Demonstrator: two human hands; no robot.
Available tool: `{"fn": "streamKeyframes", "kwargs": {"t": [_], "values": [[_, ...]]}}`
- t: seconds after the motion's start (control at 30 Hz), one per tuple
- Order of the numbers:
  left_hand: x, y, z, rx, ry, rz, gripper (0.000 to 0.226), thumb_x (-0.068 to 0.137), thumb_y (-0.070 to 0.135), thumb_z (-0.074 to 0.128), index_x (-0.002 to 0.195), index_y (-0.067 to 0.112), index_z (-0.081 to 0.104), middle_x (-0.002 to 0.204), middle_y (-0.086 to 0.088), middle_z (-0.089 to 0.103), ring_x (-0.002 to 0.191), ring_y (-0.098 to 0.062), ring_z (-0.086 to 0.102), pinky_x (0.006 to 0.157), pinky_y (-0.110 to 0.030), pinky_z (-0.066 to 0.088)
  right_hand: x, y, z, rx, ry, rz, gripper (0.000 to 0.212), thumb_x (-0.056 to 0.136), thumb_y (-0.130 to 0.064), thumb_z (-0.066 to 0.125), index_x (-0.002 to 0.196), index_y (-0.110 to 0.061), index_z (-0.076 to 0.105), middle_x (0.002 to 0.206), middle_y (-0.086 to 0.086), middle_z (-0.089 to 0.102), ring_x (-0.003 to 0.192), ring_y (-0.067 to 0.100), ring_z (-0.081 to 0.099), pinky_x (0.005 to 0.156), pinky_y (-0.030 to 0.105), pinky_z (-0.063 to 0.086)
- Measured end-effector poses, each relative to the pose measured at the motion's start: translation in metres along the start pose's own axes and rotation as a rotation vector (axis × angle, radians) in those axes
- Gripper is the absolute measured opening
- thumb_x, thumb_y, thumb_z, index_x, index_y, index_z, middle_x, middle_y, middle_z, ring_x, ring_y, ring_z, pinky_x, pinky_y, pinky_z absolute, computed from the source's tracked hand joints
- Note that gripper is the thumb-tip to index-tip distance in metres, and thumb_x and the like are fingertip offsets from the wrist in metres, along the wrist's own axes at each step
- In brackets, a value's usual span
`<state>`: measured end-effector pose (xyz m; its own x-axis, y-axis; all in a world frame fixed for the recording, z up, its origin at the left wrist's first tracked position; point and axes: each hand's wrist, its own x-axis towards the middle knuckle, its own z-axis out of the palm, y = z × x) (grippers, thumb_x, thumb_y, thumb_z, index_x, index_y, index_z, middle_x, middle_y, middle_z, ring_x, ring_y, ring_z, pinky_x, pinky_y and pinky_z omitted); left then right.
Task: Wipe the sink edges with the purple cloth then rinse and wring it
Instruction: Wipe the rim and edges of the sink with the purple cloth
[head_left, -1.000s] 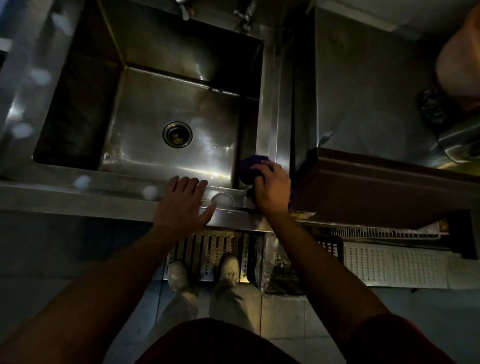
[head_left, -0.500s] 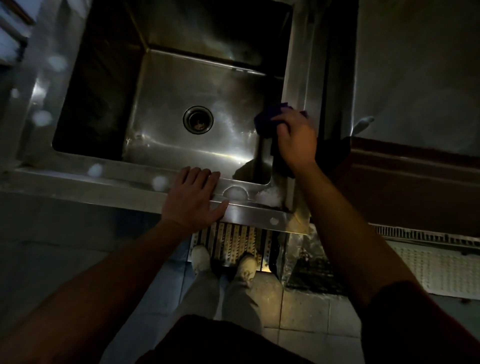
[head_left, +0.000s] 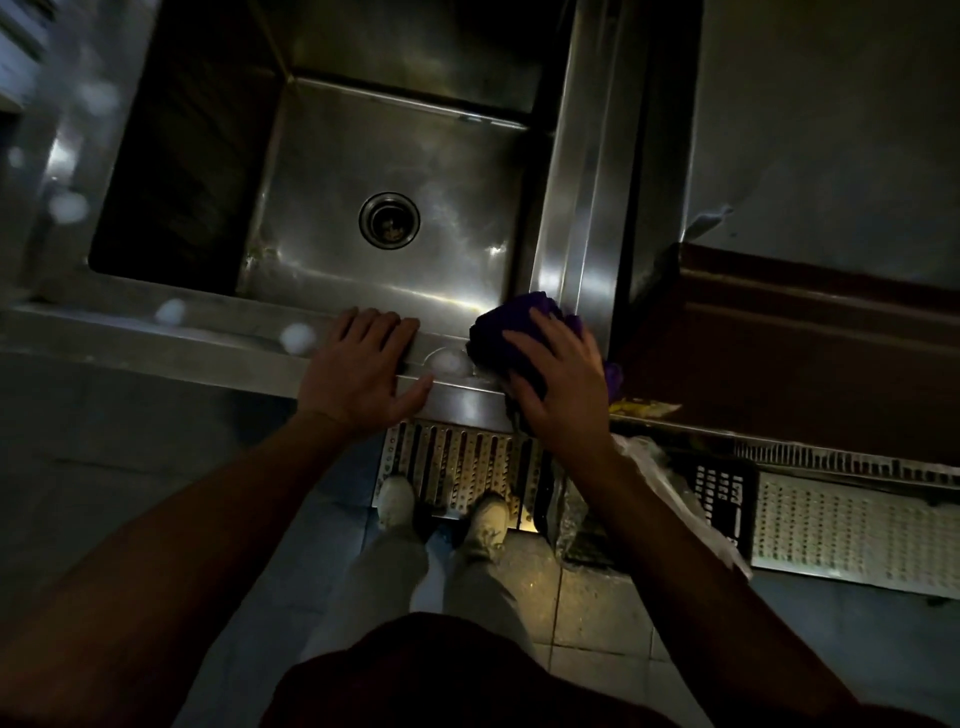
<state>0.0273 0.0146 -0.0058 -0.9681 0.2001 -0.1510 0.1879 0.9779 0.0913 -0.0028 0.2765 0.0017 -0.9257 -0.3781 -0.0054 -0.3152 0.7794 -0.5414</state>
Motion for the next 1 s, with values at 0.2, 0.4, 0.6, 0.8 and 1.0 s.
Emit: {"fn": "streamKeyframes", "kwargs": {"t": [0.2, 0.4, 0.6, 0.8, 1.0], "values": [[-0.001, 0.001, -0.001, -0.015, -0.003, -0.003, 0.072, 0.09, 0.062, 0.038, 0.135, 0.007, 0.05, 0.125, -0.019, 0.059, 0.112, -0.036, 0.053, 0.106, -0.049, 0.036, 0.024, -0.005, -0.044, 0.183, -0.012, 0.036, 0.042, 0.084, -0.019, 0.06, 0.125, -0.022, 0.067, 0.128, 0.001, 0.067, 0.118, 0.02, 0.06, 0.105, 0.042, 0.045], [-0.002, 0.0, -0.002, -0.019, 0.027, 0.001, 0.068, 0.089, 0.058, 0.046, 0.132, 0.006, 0.053, 0.122, -0.019, 0.06, 0.108, -0.035, 0.054, 0.102, -0.048, 0.039, 0.038, -0.011, -0.05, 0.211, -0.003, -0.046, 0.042, 0.086, -0.011, 0.061, 0.127, -0.016, 0.067, 0.135, 0.004, 0.063, 0.126, 0.02, 0.056, 0.11, 0.037, 0.041], [-0.002, -0.003, 0.001, -0.016, 0.017, 0.017, 0.069, 0.09, 0.058, 0.045, 0.135, 0.006, 0.05, 0.124, -0.018, 0.059, 0.11, -0.035, 0.054, 0.104, -0.049, 0.038, -0.037, -0.007, -0.007, 0.017, -0.079, -0.099, 0.046, 0.086, -0.034, 0.055, 0.131, -0.026, 0.063, 0.148, 0.001, 0.053, 0.142, 0.023, 0.041, 0.119, 0.053, 0.022], [-0.002, -0.003, 0.003, -0.001, 0.038, 0.027, 0.067, 0.091, 0.058, 0.045, 0.135, 0.006, 0.05, 0.126, -0.018, 0.059, 0.112, -0.034, 0.053, 0.104, -0.048, 0.037, -0.014, -0.007, 0.005, -0.239, -0.041, -0.074, 0.049, 0.087, -0.039, 0.058, 0.135, -0.026, 0.059, 0.151, 0.008, 0.048, 0.146, 0.029, 0.035, 0.121, 0.055, 0.018], [-0.002, -0.001, 0.003, -0.011, 0.056, 0.016, 0.069, 0.092, 0.059, 0.041, 0.135, 0.006, 0.05, 0.125, -0.018, 0.059, 0.113, -0.034, 0.053, 0.106, -0.048, 0.036, 0.06, 0.005, 0.005, -0.333, 0.044, -0.015, 0.049, 0.087, -0.035, 0.057, 0.136, -0.025, 0.058, 0.152, 0.01, 0.046, 0.143, 0.032, 0.038, 0.12, 0.054, 0.021]]}}
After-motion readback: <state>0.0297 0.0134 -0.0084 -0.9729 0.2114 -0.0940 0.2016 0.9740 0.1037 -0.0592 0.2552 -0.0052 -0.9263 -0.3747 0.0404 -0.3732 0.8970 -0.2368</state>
